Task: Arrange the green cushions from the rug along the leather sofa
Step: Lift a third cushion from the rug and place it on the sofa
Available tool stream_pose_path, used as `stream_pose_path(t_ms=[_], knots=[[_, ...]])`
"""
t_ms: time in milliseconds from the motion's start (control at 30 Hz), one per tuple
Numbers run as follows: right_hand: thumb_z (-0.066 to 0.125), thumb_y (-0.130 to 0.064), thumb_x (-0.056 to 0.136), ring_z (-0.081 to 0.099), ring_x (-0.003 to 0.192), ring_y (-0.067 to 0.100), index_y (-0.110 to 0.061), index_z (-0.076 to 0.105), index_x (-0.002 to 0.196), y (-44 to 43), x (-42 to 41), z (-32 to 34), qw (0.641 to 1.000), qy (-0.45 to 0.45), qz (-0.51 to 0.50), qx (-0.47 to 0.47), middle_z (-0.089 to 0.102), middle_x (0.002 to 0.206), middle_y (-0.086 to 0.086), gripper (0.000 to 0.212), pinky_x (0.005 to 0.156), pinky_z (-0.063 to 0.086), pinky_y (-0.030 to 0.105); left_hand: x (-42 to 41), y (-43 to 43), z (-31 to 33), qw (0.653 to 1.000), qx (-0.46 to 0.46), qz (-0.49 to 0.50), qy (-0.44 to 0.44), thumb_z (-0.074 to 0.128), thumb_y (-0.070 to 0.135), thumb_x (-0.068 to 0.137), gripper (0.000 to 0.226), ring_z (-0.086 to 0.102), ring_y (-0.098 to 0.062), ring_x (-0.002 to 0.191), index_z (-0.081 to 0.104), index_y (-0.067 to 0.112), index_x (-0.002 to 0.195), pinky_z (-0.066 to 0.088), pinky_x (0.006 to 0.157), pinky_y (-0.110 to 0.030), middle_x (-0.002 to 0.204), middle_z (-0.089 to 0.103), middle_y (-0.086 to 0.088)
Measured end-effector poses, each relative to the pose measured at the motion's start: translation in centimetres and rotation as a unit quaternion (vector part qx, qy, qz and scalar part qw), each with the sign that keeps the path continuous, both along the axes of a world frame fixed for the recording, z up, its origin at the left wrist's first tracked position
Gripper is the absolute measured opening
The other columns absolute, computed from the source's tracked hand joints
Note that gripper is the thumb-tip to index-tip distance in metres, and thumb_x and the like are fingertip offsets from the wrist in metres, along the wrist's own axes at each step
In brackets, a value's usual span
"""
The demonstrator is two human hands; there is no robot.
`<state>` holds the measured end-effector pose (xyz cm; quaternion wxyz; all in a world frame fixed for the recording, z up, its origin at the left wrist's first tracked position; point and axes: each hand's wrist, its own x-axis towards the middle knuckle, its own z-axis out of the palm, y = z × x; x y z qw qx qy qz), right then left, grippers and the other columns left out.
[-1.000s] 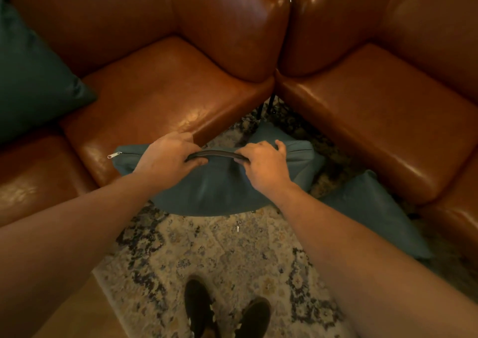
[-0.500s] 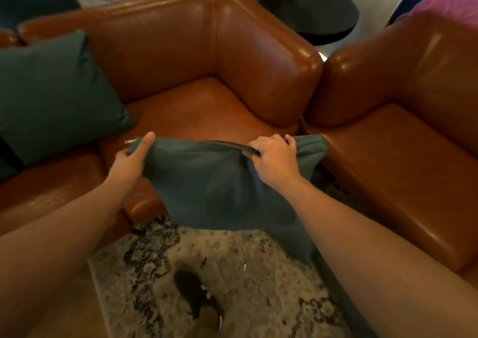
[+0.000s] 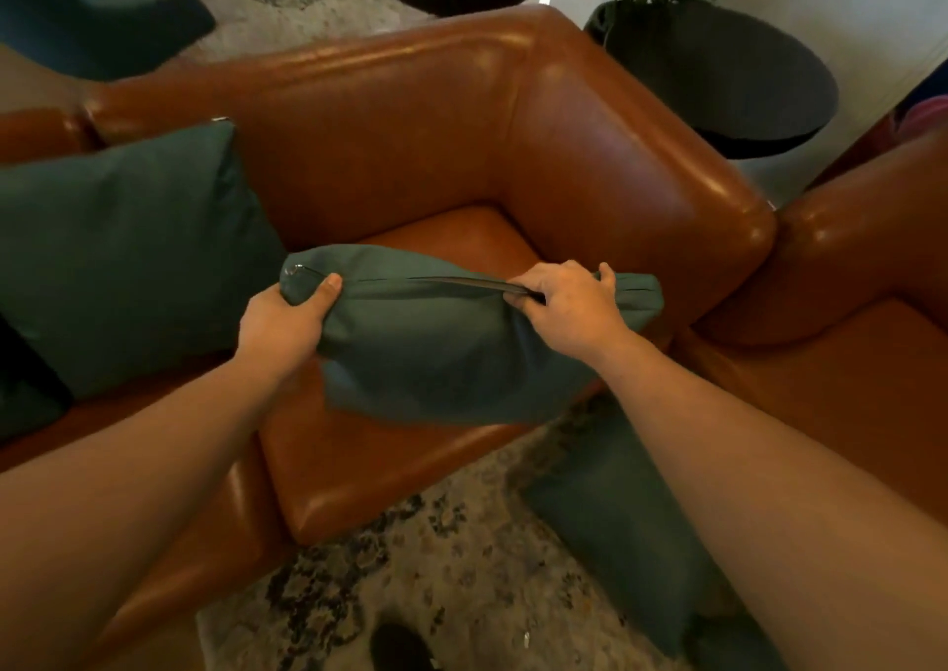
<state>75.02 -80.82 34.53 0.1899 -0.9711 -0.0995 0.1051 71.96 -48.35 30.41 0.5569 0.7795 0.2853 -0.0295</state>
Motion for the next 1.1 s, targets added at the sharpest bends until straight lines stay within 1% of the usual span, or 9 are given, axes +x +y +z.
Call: stream_pose_path(t_ms=[67,200,333,567,733,867,967,1033,1100], knots=[[0.05,-0.044,0.108,0.05,0.13,0.025,-0.048,0.071,0.121,0.8,3.0,0.7,1.0,-0.001,0.005,-0.006,0.065,0.126,-0.018,0.025,0.118,0.009,0.076,2.5,1.0,0.2,1.0,-0.015,0.012,0.003,0.074,0.087,0.052,0.066,0.073,-0.028,0.103,0.07,0.035,0.093,0.061,0.09,-0.054,0.108,0.076,0.003],[0.051,-0.044,0.108,0.05,0.129,0.026,-0.048,0.072,0.122,1.9,9.0,1.3,1.0,-0.007,0.018,-0.011,0.065,0.124,-0.016,0.025,0.117,0.009,0.077,7.2,2.5,0.0,0.997,-0.069,0.043,-0.012,0.083,0.09,0.045,0.076,0.074,-0.025,0.104,0.076,0.037,0.099,0.061,0.09,-0.053,0.107,0.079,0.006],[0.051,-0.04,0.109,0.049,0.131,0.027,-0.047,0.071,0.125,2.8,15.2,1.1,0.999,-0.018,0.036,-0.023,0.064,0.127,-0.016,0.026,0.117,0.007,0.078,12.6,2.3,-0.2,0.994,-0.08,0.073,-0.028,0.084,0.06,0.079,0.038,0.071,-0.026,0.108,0.073,0.033,0.103,0.061,0.092,-0.054,0.113,0.076,0.002],[0.052,-0.039,0.11,0.05,0.134,0.027,-0.049,0.07,0.127,4.5,28.1,1.2,0.996,-0.013,0.08,-0.027,0.065,0.128,-0.015,0.027,0.118,0.002,0.079,22.6,2.6,-0.8,0.99,-0.059,0.126,-0.016,0.082,0.052,0.086,0.029,0.067,-0.026,0.114,0.066,0.034,0.102,0.057,0.1,-0.054,0.118,0.072,0.003],[0.05,-0.04,0.11,0.048,0.137,0.029,-0.051,0.068,0.129,6.2,35.5,1.4,0.994,-0.003,0.104,-0.032,0.065,0.132,-0.014,0.028,0.118,0.001,0.079,27.8,3.1,0.2,0.985,-0.054,0.164,0.016,0.082,0.053,0.086,0.036,0.069,-0.03,0.111,0.069,0.029,0.109,0.062,0.09,-0.055,0.118,0.073,-0.002],[0.044,-0.051,0.109,0.04,0.141,0.03,-0.046,0.064,0.134,8.4,38.7,0.2,0.99,-0.018,0.125,-0.071,0.061,0.137,-0.01,0.032,0.117,0.0,0.081,30.0,4.3,-0.1,0.978,-0.03,0.194,0.076,0.08,0.058,0.086,0.058,0.067,-0.035,0.111,0.067,0.018,0.125,0.065,0.075,-0.057,0.121,0.069,-0.007],[0.048,-0.063,0.102,0.02,0.153,0.034,-0.04,0.053,0.144,9.2,39.6,-1.9,0.988,-0.092,0.079,-0.097,0.037,0.16,0.003,0.048,0.12,0.005,0.078,31.2,5.1,-0.8,0.975,-0.003,0.204,0.087,0.078,0.062,0.085,0.062,0.067,-0.038,0.112,0.068,0.017,0.127,0.065,0.069,-0.057,0.123,0.069,-0.009],[0.055,-0.074,0.093,0.014,0.155,0.041,-0.038,0.041,0.152,9.1,39.8,-2.9,0.987,-0.139,-0.02,-0.073,0.019,0.167,0.011,0.071,0.119,0.01,0.074,32.3,5.4,-0.9,0.975,0.017,0.201,0.096,0.077,0.065,0.085,0.067,0.067,-0.038,0.109,0.067,0.016,0.129,0.065,0.067,-0.056,0.123,0.068,-0.01],[0.062,-0.079,0.084,0.014,0.153,0.043,-0.035,0.03,0.157,8.7,40.2,-3.6,0.98,-0.138,-0.146,-0.004,0.013,0.169,0.015,0.091,0.118,0.015,0.072,33.3,5.7,-0.7,0.972,0.046,0.199,0.114,0.075,0.069,0.084,0.071,0.069,-0.035,0.091,0.066,0.012,0.126,0.065,0.065,-0.056,0.114,0.069,-0.012]])
